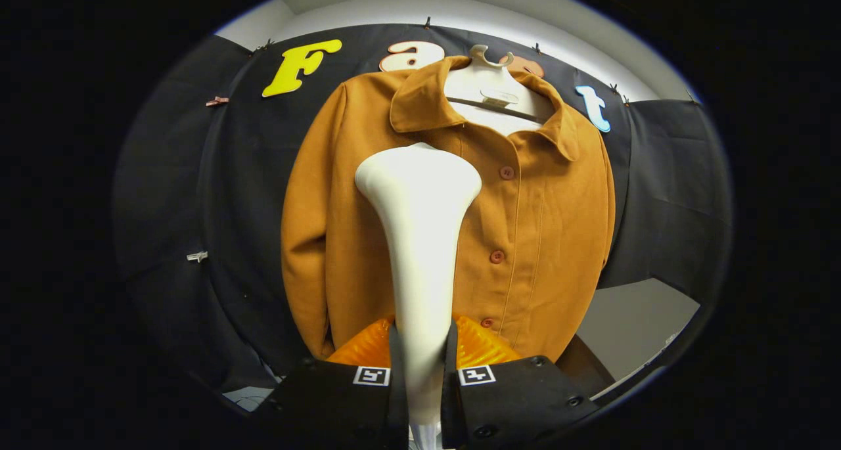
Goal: Iron the clothes twice with a garment steamer, once on the left side and once on the right side.
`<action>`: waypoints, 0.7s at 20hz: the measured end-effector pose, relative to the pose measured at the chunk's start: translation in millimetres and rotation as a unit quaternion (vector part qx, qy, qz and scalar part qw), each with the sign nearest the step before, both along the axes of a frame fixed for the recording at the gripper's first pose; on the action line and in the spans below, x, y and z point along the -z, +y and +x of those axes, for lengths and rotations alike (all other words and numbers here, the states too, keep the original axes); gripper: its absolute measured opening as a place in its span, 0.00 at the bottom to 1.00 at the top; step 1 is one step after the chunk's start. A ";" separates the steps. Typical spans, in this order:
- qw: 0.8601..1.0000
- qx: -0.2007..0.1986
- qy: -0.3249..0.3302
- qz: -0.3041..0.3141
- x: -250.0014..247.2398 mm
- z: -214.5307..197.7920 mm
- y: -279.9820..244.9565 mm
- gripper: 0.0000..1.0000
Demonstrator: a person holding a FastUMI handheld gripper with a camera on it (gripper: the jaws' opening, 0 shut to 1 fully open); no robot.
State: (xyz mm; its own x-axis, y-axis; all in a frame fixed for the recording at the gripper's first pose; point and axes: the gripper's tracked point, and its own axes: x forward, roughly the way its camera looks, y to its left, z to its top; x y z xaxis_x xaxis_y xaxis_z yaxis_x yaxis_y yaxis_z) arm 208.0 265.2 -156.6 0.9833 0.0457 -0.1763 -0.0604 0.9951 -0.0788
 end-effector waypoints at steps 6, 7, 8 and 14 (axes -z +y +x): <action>1.000 0.014 -0.009 -0.013 21.2 4.8 -2.7 0.23; 1.000 0.015 -0.006 -0.014 28.1 4.6 -3.8 0.23; 1.000 0.015 -0.001 -0.013 35.4 3.5 -5.6 0.23; 1.000 0.015 0.005 -0.018 74.4 -2.7 -5.6 0.23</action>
